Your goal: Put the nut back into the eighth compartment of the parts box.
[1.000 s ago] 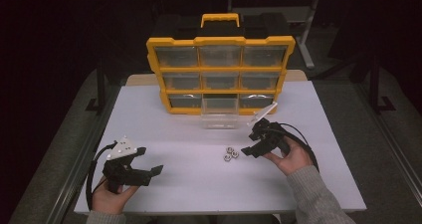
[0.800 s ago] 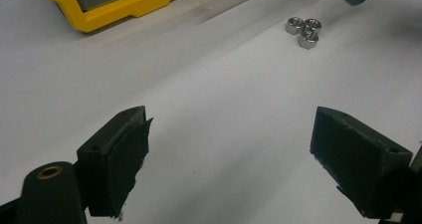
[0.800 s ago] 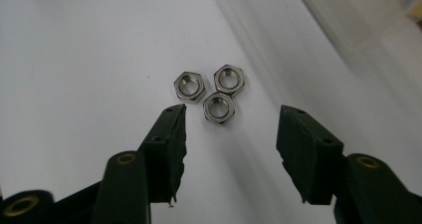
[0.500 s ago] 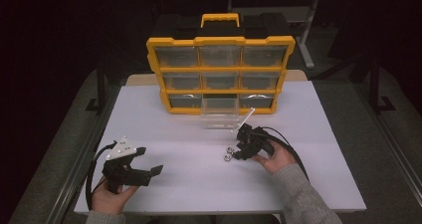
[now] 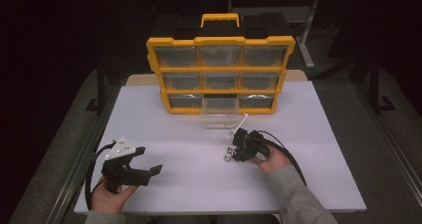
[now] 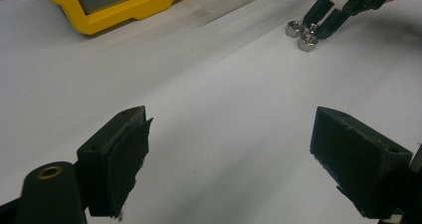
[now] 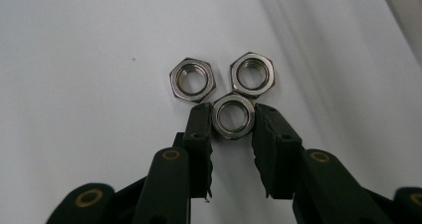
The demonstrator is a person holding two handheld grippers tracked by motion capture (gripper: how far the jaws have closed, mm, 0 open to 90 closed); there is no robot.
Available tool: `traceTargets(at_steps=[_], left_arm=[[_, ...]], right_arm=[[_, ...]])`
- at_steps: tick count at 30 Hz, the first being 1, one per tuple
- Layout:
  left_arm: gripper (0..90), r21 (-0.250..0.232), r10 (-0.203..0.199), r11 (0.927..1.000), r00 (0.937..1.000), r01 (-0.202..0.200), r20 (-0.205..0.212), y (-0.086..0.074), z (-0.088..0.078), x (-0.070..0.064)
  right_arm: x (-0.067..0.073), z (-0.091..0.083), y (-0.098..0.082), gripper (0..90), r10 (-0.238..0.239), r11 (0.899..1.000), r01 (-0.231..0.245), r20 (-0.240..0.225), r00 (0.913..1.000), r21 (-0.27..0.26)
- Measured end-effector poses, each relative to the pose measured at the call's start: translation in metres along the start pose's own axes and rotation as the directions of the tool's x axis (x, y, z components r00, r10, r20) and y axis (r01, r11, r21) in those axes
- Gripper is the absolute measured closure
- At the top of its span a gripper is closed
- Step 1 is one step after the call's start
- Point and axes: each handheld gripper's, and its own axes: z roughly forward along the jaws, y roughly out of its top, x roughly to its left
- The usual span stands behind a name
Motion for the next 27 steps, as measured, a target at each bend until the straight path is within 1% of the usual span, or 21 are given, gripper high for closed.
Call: traceTargets(at_steps=[2,3,4,5,7,9,10,12,13,14,15,18,20,21,23,24,26,27], left_arm=[[15.0,0.003,0.0,1.0,1.0,0.0,-0.001,0.0,0.0,0.0],[15.0,0.004,0.007,1.0,1.0,-0.007,-0.001,0.0,0.0,0.001],[15.0,0.01,0.001,1.0,1.0,-0.001,-0.001,-0.001,0.001,0.001],[15.0,0.011,0.003,0.9999,1.0,-0.003,-0.002,-0.001,0.001,0.001],[15.0,0.008,0.002,1.0,1.0,-0.002,-0.002,-0.001,0.0,0.001],[15.0,0.007,0.011,0.9999,0.9999,-0.01,-0.003,-0.001,0.0,0.002],[15.0,0.007,0.011,0.9999,0.9999,-0.01,-0.003,-0.001,0.0,0.002],[15.0,0.006,-0.009,0.9999,1.0,0.009,-0.002,-0.001,0.001,0.001],[15.0,0.011,-0.004,0.9999,1.0,0.004,-0.002,-0.001,0.0,0.002],[15.0,0.012,-0.002,0.9999,1.0,0.002,-0.002,-0.001,0.0,0.002],[15.0,0.003,-0.011,0.9999,0.9999,0.011,-0.001,-0.001,0.001,0.001],[15.0,0.006,-0.007,1.0,1.0,0.007,-0.002,-0.001,0.001,0.001],[15.0,0.012,-0.002,0.9999,1.0,0.002,-0.004,-0.001,0.001,0.001],[15.0,0.014,-0.003,0.9999,1.0,0.003,-0.004,-0.001,0.001,0.001],[15.0,0.014,-0.003,0.9999,1.0,0.003,-0.003,-0.001,0.001,0.001],[15.0,0.008,-0.006,0.9999,1.0,0.006,-0.002,-0.001,0.0,0.001],[15.0,0.006,-0.005,1.0,1.0,0.005,-0.002,-0.001,0.0,0.001],[15.0,0.006,-0.006,1.0,1.0,0.006,-0.002,-0.001,0.0,0.001]], right_arm=[[0.0,0.0,0.0,68.8,-0.003,1.0,0.003,0.0,1.0,0.0],[0.0,0.0,0.0,68.9,-0.006,1.0,0.006,0.0,1.0,-0.001],[0.0,0.0,0.0,69.0,-0.015,1.0,0.015,0.003,0.9999,0.001],[0.0,0.0,0.0,69.1,-0.016,1.0,0.016,0.002,0.9999,0.001],[-0.001,-0.001,0.0,69.1,-0.012,1.0,0.012,-0.01,0.9999,0.003],[-0.003,-0.001,-0.001,69.1,-0.004,1.0,0.004,-0.023,0.9997,0.002],[-0.003,-0.001,-0.001,69.1,-0.004,1.0,0.004,-0.023,0.9997,0.002],[-0.004,-0.003,-0.002,69.1,0.004,1.0,-0.004,-0.031,0.9995,0.006],[-0.005,-0.004,-0.002,69.1,0.004,1.0,-0.004,-0.033,0.9994,0.001],[-0.006,-0.007,-0.003,69.1,0.013,1.0,-0.013,-0.043,0.999,-0.014],[-0.007,-0.009,-0.004,69.1,0.017,1.0,-0.018,-0.043,0.9989,-0.019],[-0.009,-0.017,-0.004,69.1,0.03,0.999,-0.032,-0.065,0.9975,-0.036],[-0.01,-0.02,-0.004,69.1,0.033,0.999,-0.036,-0.069,0.9971,-0.041],[-0.012,-0.027,-0.003,69.1,0.027,0.997,-0.032,-0.081,0.9964,-0.066],[-0.012,-0.029,-0.002,69.1,0.032,0.997,-0.038,-0.084,0.996,-0.067],[-0.013,-0.038,0.0,69.1,0.035,0.996,-0.042,-0.086,0.9957,-0.079],[-0.014,-0.043,0.001,69.1,0.035,0.995,-0.043,-0.092,0.9952,-0.093],[-0.014,-0.043,0.001,69.1,0.035,0.995,-0.043,-0.092,0.9952,-0.093]])
